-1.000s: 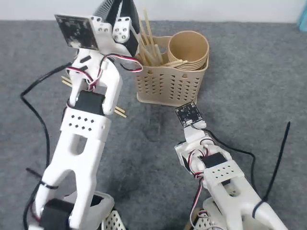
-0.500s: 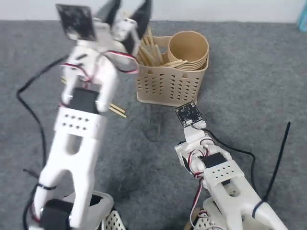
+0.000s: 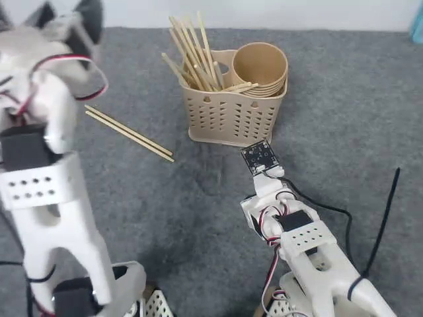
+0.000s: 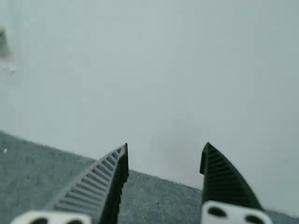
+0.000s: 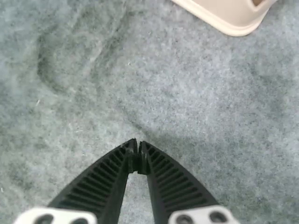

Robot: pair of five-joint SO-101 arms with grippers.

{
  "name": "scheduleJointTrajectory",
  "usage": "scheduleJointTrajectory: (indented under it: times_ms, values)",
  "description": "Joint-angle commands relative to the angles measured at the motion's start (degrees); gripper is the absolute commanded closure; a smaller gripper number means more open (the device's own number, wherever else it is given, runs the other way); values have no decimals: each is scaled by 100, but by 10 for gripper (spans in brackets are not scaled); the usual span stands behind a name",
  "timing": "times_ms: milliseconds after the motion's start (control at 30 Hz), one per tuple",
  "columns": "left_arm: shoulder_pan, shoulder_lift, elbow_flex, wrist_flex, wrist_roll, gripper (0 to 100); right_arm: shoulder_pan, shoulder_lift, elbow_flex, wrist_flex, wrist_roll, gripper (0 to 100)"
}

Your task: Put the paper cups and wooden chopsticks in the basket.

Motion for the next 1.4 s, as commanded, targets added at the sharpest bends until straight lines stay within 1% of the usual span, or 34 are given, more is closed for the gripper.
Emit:
scheduleJointTrajectory:
  times_ms: [0,100,267,433,633,867,1100,1233,1367]
  values:
    - [-475,185,-242,369,826,758,40,-31,-62,-163,88,991]
    - [-791,659,-242,703,1266,758,40,-31,-53,-163,88,991]
    - [-1073,2022,-268,800,1679,758,40,-31,-53,-163,88,991]
    - [-1029,3297,-567,765,1987,758,40,-31,-53,-163,88,991]
    - [-809,4782,-1341,765,2514,758,40,-31,-53,-171,88,991]
    - [-695,6189,-2519,800,2813,758,40,-31,-53,-171,88,991]
    - [-818,7209,-3459,818,2963,758,40,-31,-70,-171,88,991]
    - [-897,7473,-3600,826,2963,758,40,-31,-70,-171,88,991]
    - [-941,7525,-3600,1064,2963,758,40,-31,-79,-171,88,991]
